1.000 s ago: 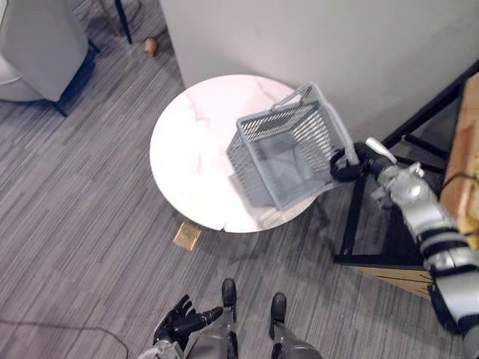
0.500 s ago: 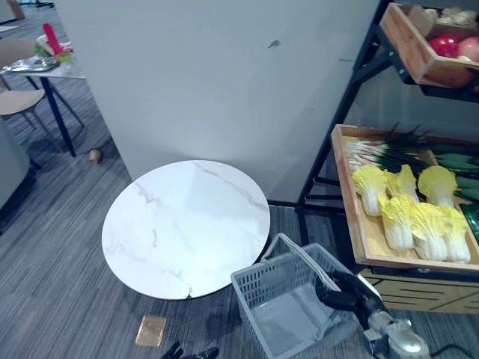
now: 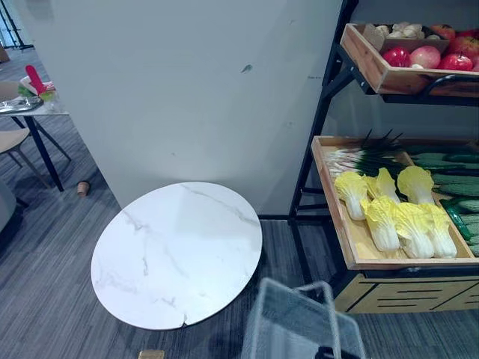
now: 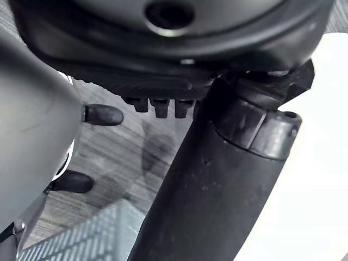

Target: Pick vegetable in the basket

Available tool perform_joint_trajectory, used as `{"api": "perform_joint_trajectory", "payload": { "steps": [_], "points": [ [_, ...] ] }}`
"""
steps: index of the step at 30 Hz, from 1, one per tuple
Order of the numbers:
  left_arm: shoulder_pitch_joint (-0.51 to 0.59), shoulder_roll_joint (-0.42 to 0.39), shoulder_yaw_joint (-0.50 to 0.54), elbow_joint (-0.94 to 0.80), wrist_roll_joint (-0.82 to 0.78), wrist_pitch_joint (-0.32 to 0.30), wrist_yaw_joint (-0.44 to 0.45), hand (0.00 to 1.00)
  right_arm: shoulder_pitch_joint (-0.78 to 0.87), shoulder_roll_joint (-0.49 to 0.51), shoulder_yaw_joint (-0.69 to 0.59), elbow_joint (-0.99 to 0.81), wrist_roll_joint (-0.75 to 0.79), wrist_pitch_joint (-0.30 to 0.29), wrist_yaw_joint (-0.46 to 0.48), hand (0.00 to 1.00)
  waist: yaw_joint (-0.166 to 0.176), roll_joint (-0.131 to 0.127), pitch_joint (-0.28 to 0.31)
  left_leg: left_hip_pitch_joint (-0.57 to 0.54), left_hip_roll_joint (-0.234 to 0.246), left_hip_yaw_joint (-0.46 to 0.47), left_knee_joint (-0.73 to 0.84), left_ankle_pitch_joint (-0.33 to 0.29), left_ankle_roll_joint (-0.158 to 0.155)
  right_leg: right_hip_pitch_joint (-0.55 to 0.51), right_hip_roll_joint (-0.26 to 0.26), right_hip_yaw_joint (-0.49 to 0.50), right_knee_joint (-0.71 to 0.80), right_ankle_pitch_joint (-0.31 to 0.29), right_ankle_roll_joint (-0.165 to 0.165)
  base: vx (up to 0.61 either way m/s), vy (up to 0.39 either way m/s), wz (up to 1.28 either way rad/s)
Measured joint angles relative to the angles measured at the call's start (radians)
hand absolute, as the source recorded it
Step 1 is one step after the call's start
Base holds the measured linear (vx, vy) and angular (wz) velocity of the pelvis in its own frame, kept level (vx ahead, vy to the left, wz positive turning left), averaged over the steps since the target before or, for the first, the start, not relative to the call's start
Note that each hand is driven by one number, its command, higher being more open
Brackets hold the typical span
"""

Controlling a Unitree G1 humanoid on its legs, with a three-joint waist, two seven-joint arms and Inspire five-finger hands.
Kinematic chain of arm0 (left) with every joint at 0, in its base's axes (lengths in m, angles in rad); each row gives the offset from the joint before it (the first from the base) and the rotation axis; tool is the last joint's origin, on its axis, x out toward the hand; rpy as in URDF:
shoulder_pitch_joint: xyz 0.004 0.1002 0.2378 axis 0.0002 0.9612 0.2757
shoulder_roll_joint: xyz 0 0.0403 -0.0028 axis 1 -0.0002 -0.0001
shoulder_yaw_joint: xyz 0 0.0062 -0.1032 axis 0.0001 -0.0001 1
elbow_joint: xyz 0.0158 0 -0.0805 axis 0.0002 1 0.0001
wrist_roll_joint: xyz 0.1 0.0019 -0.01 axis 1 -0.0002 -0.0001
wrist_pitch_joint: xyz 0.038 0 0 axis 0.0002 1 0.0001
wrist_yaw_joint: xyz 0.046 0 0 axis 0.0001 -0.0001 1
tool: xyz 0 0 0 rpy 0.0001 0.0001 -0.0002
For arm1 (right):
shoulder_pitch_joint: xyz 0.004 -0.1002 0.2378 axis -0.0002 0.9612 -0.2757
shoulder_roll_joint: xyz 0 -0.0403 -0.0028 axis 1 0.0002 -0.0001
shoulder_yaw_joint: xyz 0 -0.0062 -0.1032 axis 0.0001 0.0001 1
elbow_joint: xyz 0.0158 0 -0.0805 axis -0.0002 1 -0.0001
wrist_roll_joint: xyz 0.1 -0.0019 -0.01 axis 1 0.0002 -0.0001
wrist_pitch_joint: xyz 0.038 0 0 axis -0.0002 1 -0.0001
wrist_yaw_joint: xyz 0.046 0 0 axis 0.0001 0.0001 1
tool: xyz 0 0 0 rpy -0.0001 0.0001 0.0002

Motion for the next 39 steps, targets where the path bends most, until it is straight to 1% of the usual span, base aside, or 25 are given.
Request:
{"api": "perform_joint_trajectory", "payload": {
  "steps": [2,3,5,6,7,13,16,21,29,33,37,39],
  "points": [
    [0.001,0.0,0.005,0.007,0.001,0.001,-0.001,1.0,-0.008,0.001,-0.043,0.092,0.005,-0.012,-0.014,0.0,0.002,0.001,-0.003,0.006,0.0,0.01,0.0,-0.008,-0.003,0.001,0.0,0.005,0.006,-0.01,0.004,0.03,0.018,-0.09],
    [0.001,0.0,0.007,0.015,0.001,0.001,-0.004,1.0,-0.012,0.003,-0.077,0.161,0.045,-0.012,-0.025,0.0,0.002,0.0,-0.003,0.008,0.0,0.016,0.0,-0.013,-0.004,0.0,0.0,0.01,0.007,-0.012,0.004,0.02,0.014,-0.13],
    [-0.002,0.002,0.007,0.033,0.0,0.001,-0.01,1.0,-0.007,0.006,-0.107,0.219,0.091,-0.01,-0.042,0.0,0.002,0.0,-0.003,0.01,-0.001,0.018,0.0,-0.018,-0.005,0.0,0.0,0.014,0.005,-0.014,0.005,0.03,0.01,-0.11],
    [-0.003,0.003,0.007,0.037,0.0,0.002,-0.011,1.0,-0.003,0.007,-0.114,0.229,0.11,-0.013,-0.049,0.0,0.002,0.001,-0.003,0.011,-0.001,0.02,0.0,-0.02,-0.005,0.001,0.0,0.016,0.005,-0.014,0.005,0.03,0.009,-0.1],
    [-0.003,0.003,0.007,0.038,-0.001,0.001,-0.012,1.0,0.004,0.007,-0.115,0.238,0.163,-0.014,-0.054,0.0,0.002,-0.001,-0.002,0.014,-0.002,0.023,0.0,-0.022,-0.003,0.002,0.0,0.021,0.004,-0.016,0.007,0.02,0.008,-0.07],
    [-0.011,0.005,0.004,0.053,-0.012,0.0,-0.013,1.0,-0.015,0.027,-0.114,0.257,0.27,-0.01,-0.078,0.0,0.008,-0.011,0.001,0.029,-0.009,0.011,0.0,-0.026,0.001,0.024,-0.009,0.006,-0.001,-0.024,0.011,0.01,0.007,0.06],
    [-0.01,0.006,-0.004,0.057,-0.012,0.0,-0.012,1.0,-0.041,0.041,-0.108,0.281,0.275,-0.016,-0.078,0.0,0.014,-0.011,0.003,0.03,-0.014,-0.009,0.0,-0.027,0.004,0.033,-0.015,-0.012,-0.001,-0.033,0.013,0.01,0.008,0.19],
    [-0.016,0.006,-0.014,0.066,-0.013,0.001,-0.008,1.0,-0.069,0.045,-0.063,0.286,0.276,-0.021,-0.079,0.0,0.036,-0.009,0.006,0.025,-0.02,-0.023,0.0,-0.03,0.009,0.035,-0.021,-0.027,-0.002,-0.038,0.011,0.02,0.006,0.1],
    [-0.02,0.006,-0.018,0.072,-0.012,-0.005,-0.007,1.0,-0.1,0.036,-0.03,0.311,0.276,-0.004,-0.087,0.0,0.037,-0.009,0.01,0.029,-0.024,-0.046,0.0,-0.033,0.01,0.056,-0.024,-0.056,-0.015,-0.045,0.011,0.01,-0.009,0.1],
    [-0.024,0.011,-0.042,0.074,-0.009,-0.011,-0.008,1.0,-0.101,0.033,-0.031,0.32,0.281,0.003,-0.089,0.0,0.037,-0.009,0.013,0.035,-0.022,-0.06,0.0,-0.033,0.01,0.069,-0.024,-0.068,-0.02,-0.047,0.01,-0.02,-0.024,0.07],
    [-0.032,0.013,-0.052,0.076,0.001,-0.01,-0.008,1.0,-0.099,0.032,-0.033,0.322,0.298,0.005,-0.09,0.0,0.034,-0.008,0.017,0.041,-0.018,-0.051,0.0,-0.034,0.008,0.07,-0.021,-0.064,-0.012,-0.05,0.005,-0.04,-0.022,-0.04],
    [-0.04,0.013,-0.054,0.077,0.012,-0.009,-0.008,1.0,-0.098,0.033,-0.049,0.322,0.314,0.01,-0.09,0.0,0.033,-0.008,0.019,0.049,-0.01,-0.03,0.0,-0.039,0.0,0.066,-0.013,-0.044,-0.003,-0.053,0.0,-0.04,-0.023,-0.24]
  ]
}}
